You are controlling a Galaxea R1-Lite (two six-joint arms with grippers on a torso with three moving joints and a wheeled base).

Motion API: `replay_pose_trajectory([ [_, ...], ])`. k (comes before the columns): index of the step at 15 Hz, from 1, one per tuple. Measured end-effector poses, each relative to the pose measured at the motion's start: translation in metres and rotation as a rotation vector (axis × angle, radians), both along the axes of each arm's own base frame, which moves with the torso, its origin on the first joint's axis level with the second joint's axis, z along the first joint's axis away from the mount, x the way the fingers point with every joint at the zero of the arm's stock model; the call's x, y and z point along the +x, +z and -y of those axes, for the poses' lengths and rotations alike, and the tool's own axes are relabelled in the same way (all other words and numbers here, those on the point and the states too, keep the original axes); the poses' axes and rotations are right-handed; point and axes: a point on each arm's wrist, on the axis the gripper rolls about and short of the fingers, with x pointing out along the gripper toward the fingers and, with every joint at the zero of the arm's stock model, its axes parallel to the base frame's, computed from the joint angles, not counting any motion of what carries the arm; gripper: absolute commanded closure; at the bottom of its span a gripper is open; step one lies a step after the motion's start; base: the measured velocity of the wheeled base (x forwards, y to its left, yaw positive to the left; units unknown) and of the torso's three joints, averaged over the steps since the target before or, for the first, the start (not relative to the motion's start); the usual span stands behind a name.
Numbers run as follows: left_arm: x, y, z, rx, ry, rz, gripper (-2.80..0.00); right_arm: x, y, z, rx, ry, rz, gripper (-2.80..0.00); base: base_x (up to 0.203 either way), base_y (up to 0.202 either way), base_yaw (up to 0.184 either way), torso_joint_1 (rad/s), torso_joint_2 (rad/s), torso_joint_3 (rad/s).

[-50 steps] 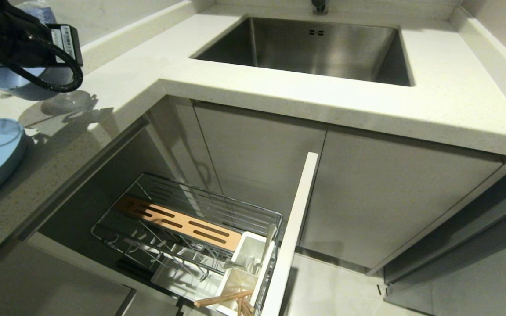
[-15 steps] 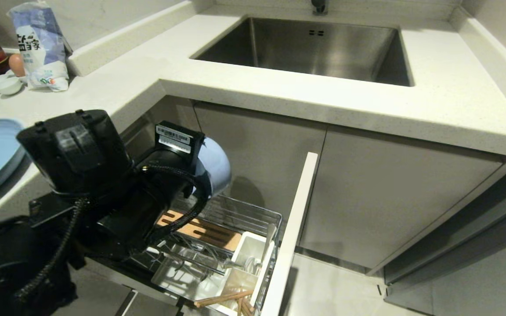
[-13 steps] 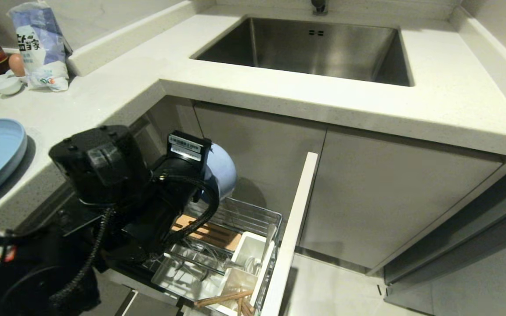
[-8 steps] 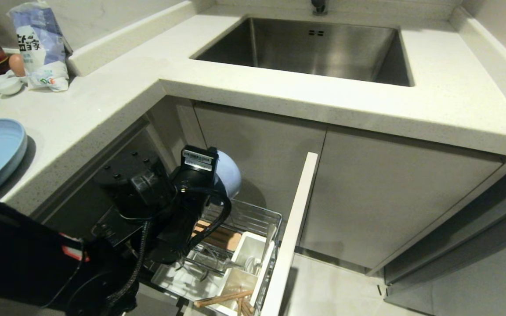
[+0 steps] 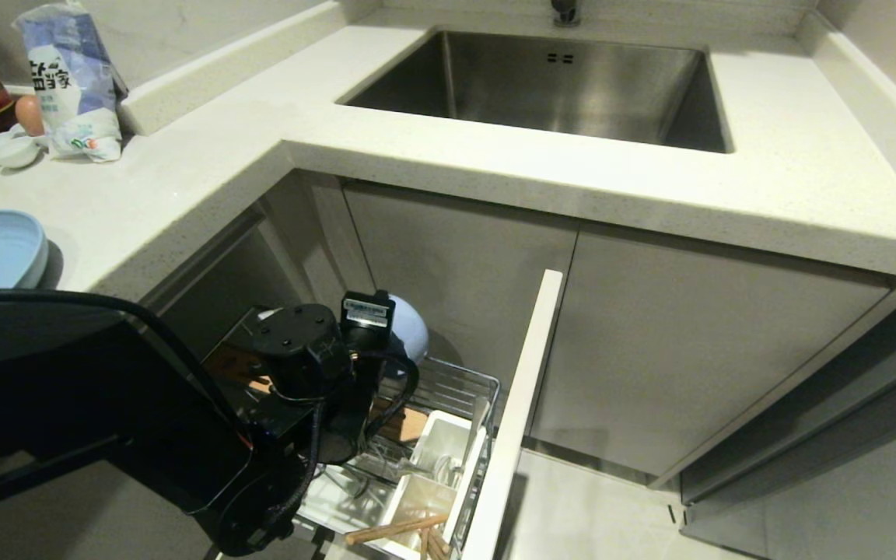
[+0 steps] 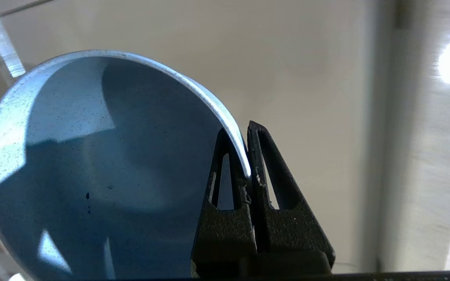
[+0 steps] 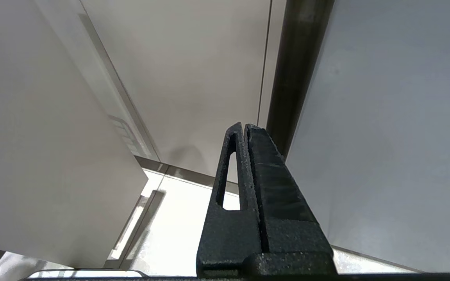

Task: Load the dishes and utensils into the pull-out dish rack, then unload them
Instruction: Pick up the bowl and place it in the cupboard

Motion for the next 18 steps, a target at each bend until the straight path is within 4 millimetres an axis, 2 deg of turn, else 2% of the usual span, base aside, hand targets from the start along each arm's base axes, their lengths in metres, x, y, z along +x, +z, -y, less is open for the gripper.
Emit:
replay_pose_trajectory([
  [9,0.016,-0.023,-0.002,-0.044,-0.004,-0.024,0.0,0.0,0.0,0.0,0.0,0.0,0.0,0.0,0.0,0.0,0.0,0.0,0.0,0.0],
  [18,0.02,-0.03,-0.006,-0.092,-0.006,-0.034,0.0,0.0,0.0,0.0,0.0,0.0,0.0,0.0,0.0,0.0,0.0,0.0,0.0,0.0],
])
